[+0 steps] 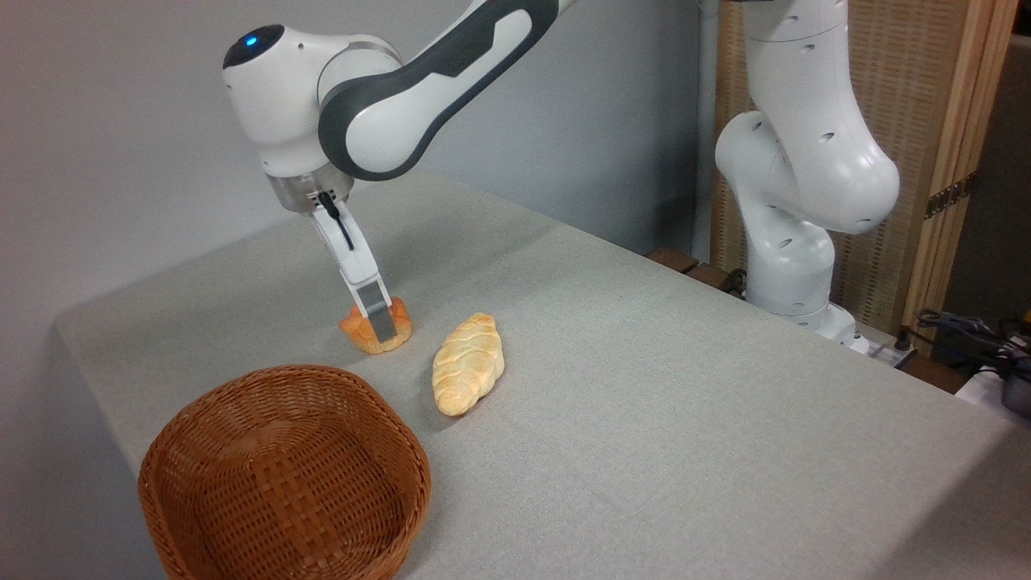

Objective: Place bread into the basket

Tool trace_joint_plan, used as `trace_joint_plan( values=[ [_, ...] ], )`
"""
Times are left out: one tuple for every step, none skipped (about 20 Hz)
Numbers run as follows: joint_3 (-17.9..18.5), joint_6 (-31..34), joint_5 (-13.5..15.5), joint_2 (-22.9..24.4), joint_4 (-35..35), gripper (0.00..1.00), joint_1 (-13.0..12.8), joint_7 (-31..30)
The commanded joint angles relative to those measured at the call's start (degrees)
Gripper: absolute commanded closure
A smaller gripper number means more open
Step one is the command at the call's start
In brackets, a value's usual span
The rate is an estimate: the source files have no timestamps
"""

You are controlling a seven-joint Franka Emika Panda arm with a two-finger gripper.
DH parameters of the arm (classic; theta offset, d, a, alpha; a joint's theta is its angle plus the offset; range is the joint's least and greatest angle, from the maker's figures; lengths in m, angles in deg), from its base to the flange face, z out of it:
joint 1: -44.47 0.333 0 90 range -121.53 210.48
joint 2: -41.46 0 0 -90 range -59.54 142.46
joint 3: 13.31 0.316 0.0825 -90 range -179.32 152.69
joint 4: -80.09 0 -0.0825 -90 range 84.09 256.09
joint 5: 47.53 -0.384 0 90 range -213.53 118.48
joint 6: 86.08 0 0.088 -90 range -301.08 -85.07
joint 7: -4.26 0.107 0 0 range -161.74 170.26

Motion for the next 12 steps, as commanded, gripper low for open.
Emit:
trace_joint_plan(
  values=[
    [0.13, -0.13, -3.24, -1.99, -1.01, 0.00, -0.69, -1.26],
    [0.13, -0.05, -3.24, -2.08, -1.01, 0.00, -0.69, -1.26],
    [0.04, -0.05, -3.24, -2.08, -1.01, 0.00, -0.69, -1.35],
    [0.04, -0.05, -3.15, -2.08, -0.92, 0.00, -0.78, -1.35],
    [0.04, -0.05, -3.24, -2.08, -0.92, 0.00, -1.13, -1.35],
    [0.13, -0.05, -3.24, -2.08, -1.01, 0.05, -1.13, -1.35],
    [0.13, -0.05, -3.24, -1.91, -1.01, 0.23, -1.13, -1.35],
    [0.22, -0.05, -3.15, -1.73, -1.01, 0.49, -1.13, -1.35],
    [0.22, -0.05, -3.32, -1.64, -1.01, 0.64, -1.13, -1.09],
    [0.22, 0.04, -3.32, -1.64, -0.92, 0.66, -1.13, -1.08],
    [0.22, 0.13, -3.32, -1.64, -0.92, 0.66, -1.05, -1.08],
    [0.22, 0.13, -3.24, -1.56, -0.92, 0.65, -1.05, -1.17]
  ],
)
